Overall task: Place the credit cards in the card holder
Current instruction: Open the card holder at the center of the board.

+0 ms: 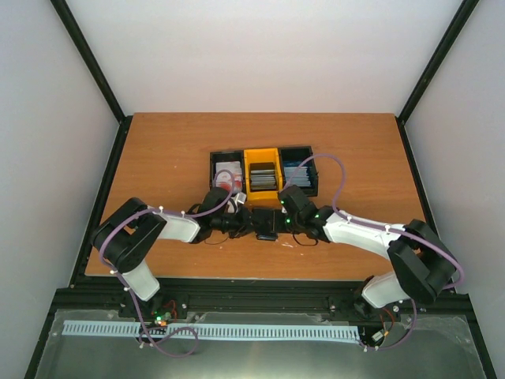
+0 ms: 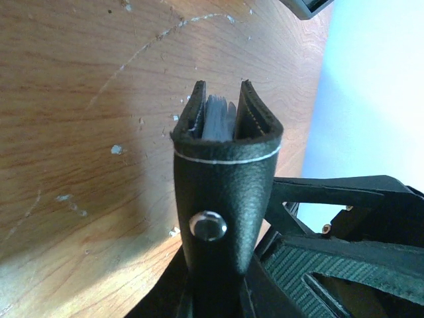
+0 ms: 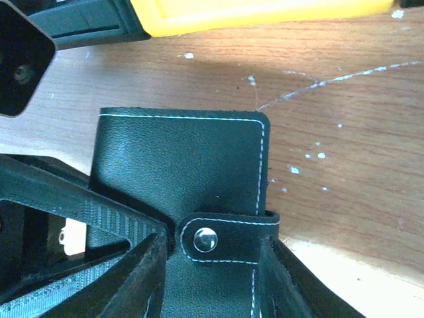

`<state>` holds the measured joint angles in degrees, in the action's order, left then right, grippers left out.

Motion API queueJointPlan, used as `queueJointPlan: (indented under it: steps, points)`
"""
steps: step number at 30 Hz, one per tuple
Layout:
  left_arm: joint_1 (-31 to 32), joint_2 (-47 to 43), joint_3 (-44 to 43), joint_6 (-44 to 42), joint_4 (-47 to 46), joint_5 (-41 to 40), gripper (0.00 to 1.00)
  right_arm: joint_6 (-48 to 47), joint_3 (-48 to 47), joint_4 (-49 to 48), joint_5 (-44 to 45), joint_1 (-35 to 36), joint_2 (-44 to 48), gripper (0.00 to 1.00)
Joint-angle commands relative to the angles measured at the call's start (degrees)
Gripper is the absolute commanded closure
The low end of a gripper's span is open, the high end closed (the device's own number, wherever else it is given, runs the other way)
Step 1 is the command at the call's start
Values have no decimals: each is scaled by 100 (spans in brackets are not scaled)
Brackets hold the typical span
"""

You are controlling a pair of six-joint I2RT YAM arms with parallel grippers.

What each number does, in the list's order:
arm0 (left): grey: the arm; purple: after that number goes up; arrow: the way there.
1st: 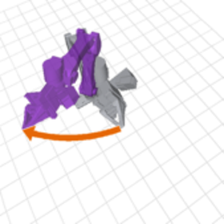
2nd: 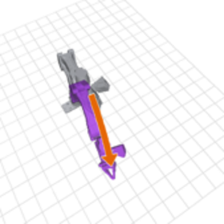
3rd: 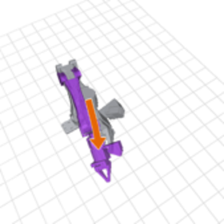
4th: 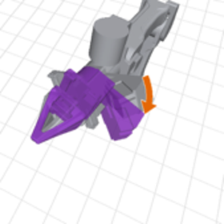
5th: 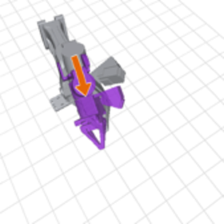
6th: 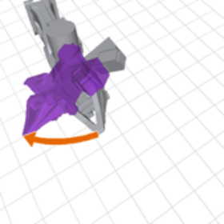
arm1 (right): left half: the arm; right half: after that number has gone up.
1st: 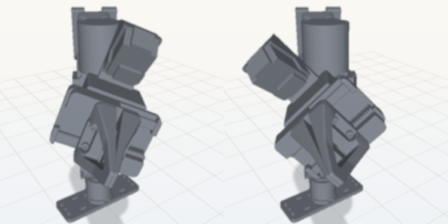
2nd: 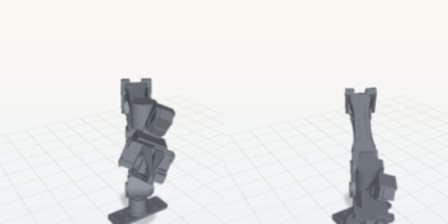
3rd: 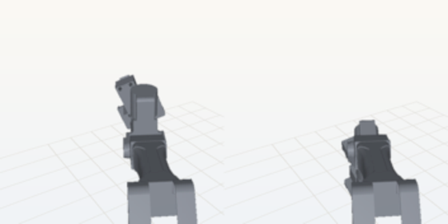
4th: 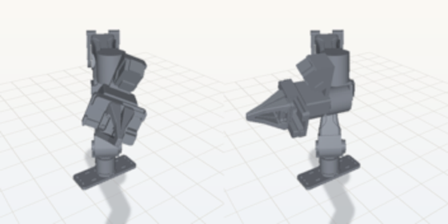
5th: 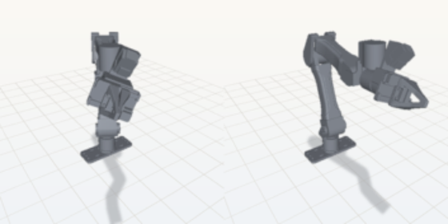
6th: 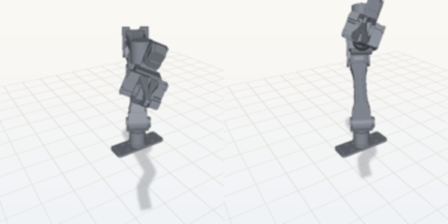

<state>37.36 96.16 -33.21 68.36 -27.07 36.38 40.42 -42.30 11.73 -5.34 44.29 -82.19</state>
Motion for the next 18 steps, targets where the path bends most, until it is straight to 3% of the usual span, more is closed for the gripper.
queueJointPlan:
  steps: [1, 11, 18]
  points:
    - [34, -100, -8, -135, -207, -49, 99, 222, -122, 51, 78, 31, -145, 62]
    - [77, -153, -27, -177, -251, -70, 99, 188, -175, -49, -81, 131, -400, 66]
    - [99, -204, -9, -215, -257, -87, 99, 423, -238, -95, 114, 132, -377, 59]
